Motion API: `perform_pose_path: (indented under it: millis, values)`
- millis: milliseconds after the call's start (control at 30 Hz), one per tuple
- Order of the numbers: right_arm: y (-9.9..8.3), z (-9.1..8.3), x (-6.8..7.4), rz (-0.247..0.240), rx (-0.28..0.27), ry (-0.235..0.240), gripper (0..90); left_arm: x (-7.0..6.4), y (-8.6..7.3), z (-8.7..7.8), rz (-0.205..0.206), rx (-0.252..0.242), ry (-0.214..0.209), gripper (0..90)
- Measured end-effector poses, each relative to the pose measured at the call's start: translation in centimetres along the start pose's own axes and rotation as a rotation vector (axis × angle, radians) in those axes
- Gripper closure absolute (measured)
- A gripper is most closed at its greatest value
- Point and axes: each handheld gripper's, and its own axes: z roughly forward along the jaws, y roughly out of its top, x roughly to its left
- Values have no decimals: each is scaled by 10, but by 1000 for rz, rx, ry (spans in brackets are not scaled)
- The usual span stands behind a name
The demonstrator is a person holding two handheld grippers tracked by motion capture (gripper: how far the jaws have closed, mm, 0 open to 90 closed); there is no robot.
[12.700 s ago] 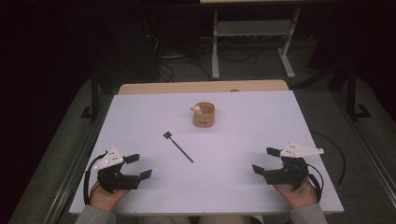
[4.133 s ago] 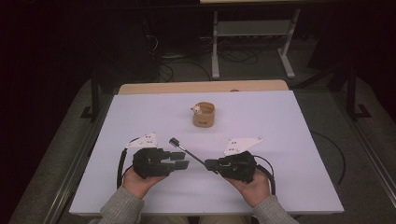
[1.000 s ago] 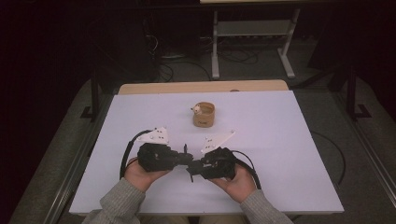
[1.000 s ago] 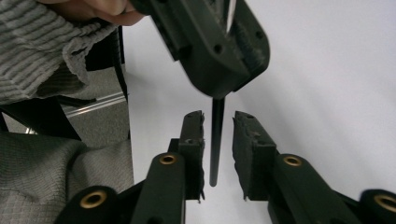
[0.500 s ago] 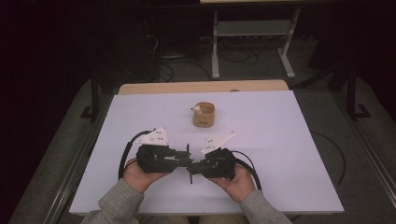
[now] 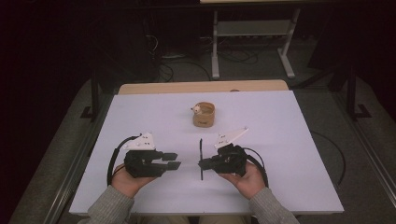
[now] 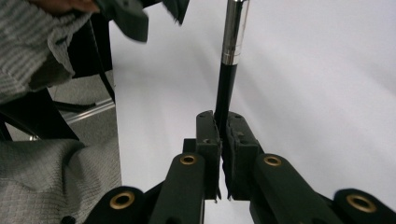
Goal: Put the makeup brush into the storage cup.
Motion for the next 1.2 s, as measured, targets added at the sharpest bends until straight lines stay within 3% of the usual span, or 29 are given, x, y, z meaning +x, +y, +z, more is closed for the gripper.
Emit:
perform_pose_path:
  millis: [233,533,900,1200]
  values:
    - [4,-16,-14,11,-2,-25,846,4,-25,6,-21,24,16,609]
    - [18,-41,-32,31,-17,-32,846,6,-39,4,-16,29,56,596]
    - [36,-45,-45,32,5,-44,846,10,-49,1,-23,18,89,580]
    - [51,-45,-59,51,-5,-45,846,11,-50,-2,-58,-5,70,564]
